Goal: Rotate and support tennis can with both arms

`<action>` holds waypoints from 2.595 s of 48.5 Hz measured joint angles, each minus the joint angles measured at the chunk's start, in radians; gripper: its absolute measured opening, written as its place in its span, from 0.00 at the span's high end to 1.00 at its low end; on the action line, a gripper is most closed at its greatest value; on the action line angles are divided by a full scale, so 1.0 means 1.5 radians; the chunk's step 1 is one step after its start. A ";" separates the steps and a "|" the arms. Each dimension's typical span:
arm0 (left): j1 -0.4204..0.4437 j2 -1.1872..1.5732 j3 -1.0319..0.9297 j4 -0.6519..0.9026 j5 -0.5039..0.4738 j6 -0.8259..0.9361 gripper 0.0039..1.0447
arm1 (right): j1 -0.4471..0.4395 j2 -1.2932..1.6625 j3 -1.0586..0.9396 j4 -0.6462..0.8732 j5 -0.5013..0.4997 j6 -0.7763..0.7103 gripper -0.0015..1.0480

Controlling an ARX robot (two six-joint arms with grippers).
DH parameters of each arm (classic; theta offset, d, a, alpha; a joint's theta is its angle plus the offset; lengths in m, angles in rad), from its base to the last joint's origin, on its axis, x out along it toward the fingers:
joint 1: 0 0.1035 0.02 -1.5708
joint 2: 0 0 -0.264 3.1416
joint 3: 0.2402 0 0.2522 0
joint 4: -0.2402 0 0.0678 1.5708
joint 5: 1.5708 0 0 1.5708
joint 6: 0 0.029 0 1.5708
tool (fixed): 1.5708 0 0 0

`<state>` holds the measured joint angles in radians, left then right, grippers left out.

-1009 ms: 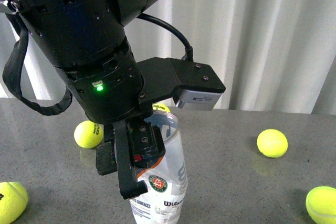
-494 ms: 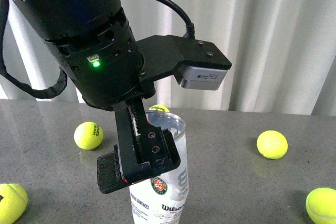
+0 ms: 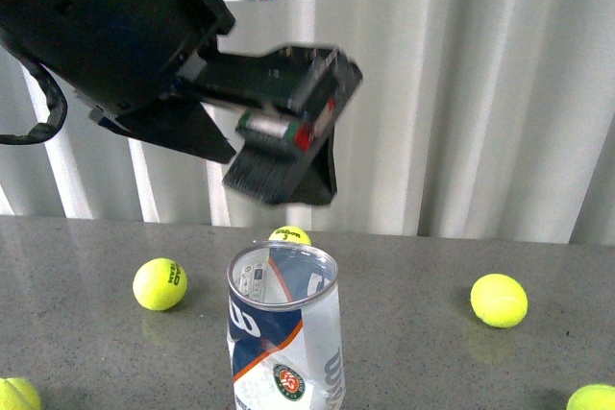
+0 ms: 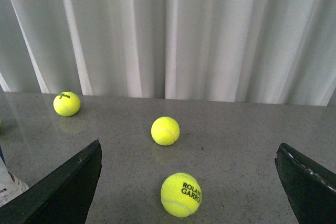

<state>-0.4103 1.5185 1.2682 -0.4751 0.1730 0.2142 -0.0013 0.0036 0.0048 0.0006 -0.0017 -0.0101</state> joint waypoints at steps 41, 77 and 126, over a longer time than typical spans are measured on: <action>0.134 -0.302 -0.606 0.778 -0.245 -0.151 0.97 | 0.000 0.000 0.000 0.000 0.000 0.000 0.07; 0.272 -0.624 -0.811 0.666 -0.118 -0.148 0.97 | 0.000 0.000 0.000 0.000 0.000 0.000 0.07; 0.272 -0.891 -0.829 0.441 -0.115 -0.146 0.97 | 0.000 0.000 0.000 0.000 0.000 0.000 0.07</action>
<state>-0.0021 0.1825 0.0242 0.1867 -0.0002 -0.0051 -0.0013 0.0036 0.0048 0.0006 -0.0013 -0.0101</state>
